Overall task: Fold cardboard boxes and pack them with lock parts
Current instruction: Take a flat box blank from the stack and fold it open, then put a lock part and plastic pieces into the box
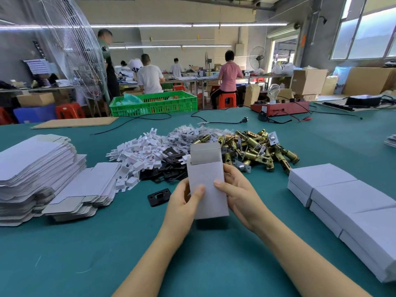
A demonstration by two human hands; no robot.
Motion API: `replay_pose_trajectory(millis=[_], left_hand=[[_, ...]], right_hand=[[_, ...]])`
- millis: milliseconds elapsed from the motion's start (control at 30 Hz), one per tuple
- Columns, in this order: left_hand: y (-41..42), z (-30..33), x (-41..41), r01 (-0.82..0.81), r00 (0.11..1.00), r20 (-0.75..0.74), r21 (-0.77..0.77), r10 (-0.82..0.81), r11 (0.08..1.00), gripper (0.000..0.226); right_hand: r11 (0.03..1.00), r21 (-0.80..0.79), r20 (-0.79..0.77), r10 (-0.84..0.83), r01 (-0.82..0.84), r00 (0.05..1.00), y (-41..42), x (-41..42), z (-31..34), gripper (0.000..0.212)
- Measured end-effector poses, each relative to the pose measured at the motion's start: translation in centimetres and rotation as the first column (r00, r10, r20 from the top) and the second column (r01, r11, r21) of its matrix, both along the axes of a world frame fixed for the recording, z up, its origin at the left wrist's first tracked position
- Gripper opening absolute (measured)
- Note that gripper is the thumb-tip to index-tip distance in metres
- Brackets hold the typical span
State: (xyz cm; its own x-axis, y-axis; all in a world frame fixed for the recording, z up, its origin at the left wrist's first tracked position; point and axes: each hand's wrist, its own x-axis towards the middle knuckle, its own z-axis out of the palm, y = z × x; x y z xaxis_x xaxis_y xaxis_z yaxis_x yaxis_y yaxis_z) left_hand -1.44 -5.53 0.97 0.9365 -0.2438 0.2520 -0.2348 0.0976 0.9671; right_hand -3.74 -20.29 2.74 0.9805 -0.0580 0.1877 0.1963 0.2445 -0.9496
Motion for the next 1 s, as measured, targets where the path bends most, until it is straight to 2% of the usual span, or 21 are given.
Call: replay_pose_trajectory(millis=[100,167,300,433,700,767,867,1000], left_hand=[[0.1,0.0,0.3,-0.020,1.000,0.019,0.019,0.019,1.000,0.021],[0.0,0.0,0.4,-0.029,0.999,0.018,0.028,0.029,0.999,0.024],[0.0,0.1,0.5,-0.047,0.999,-0.003,-0.008,0.047,0.999,0.036],[0.5,0.4,0.8,0.013,1.000,0.005,-0.031,-0.013,0.999,0.049],[0.4,-0.7,1.6,0.058,0.998,0.001,0.111,-0.059,0.992,0.051],[0.3,-0.7,1.6,0.020,1.000,0.011,0.126,-0.022,0.992,0.053],[0.1,-0.8,1.7,-0.036,0.999,0.032,0.166,0.031,0.986,0.053],[0.1,-1.0,1.7,-0.106,0.994,0.034,0.204,0.101,0.973,0.051]], right_hand=[[0.975,-0.197,0.071,-0.092,0.104,0.993,-0.2,0.0,-0.2,0.031],[0.961,-0.245,0.111,-0.105,0.129,0.988,-0.3,0.2,-0.4,0.029],[0.955,-0.277,0.147,-0.069,0.108,0.987,0.0,0.4,-0.9,0.025],[0.964,-0.252,0.165,-0.046,0.087,0.985,0.3,0.5,-1.2,0.024],[0.995,-0.097,0.104,0.020,-0.010,0.994,0.1,0.8,-1.7,0.039],[0.991,-0.137,0.104,0.030,-0.016,0.994,-0.2,0.8,-1.5,0.035],[0.958,-0.287,0.090,0.002,0.024,0.996,-0.9,0.7,-1.1,0.027],[0.917,-0.344,0.022,-0.207,0.202,0.978,-2.8,0.9,-0.2,0.028]])
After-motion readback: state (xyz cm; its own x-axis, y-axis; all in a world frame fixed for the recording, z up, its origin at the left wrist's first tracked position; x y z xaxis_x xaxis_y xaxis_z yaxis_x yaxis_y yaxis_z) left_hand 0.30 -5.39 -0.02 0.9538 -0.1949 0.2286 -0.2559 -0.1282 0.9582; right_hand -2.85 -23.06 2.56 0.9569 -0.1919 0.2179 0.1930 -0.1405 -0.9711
